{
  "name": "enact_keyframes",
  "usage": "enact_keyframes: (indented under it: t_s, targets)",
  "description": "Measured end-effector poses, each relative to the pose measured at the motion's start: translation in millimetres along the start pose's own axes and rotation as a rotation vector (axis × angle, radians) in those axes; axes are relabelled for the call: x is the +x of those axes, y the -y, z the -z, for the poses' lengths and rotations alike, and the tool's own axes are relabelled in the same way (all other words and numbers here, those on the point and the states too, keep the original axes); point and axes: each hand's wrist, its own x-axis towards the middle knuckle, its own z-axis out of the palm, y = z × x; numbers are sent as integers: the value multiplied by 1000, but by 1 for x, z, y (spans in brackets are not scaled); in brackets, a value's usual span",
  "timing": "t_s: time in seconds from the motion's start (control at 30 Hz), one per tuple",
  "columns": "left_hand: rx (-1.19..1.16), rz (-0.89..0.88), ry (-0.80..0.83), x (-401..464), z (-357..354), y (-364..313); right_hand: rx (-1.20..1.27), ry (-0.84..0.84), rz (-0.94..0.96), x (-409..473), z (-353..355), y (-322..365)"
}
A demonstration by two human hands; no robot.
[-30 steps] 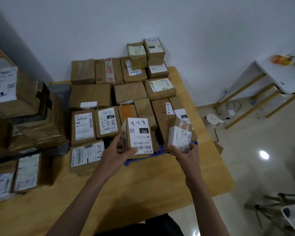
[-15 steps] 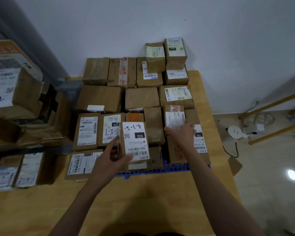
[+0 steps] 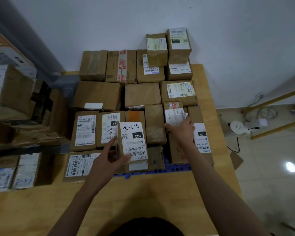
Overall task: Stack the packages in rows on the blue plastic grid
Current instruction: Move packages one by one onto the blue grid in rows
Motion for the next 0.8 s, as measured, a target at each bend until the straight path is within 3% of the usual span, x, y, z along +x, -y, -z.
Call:
enact_keyframes:
  t_s: [0.23,0.3,0.5,0.8]
  targets:
    - [-42,-13,41,3,-10,-4,162,-165,111,-49,15,-13]
    - [-55,-14,55,2,-14,-3,273,-107,165,-73,16,-15]
    - [-87,-47,85,8,-23,-5,463,330,221,-139,10,-16]
    - [20,-155,97,60,-39,-37,384,248,247,-111,13,8]
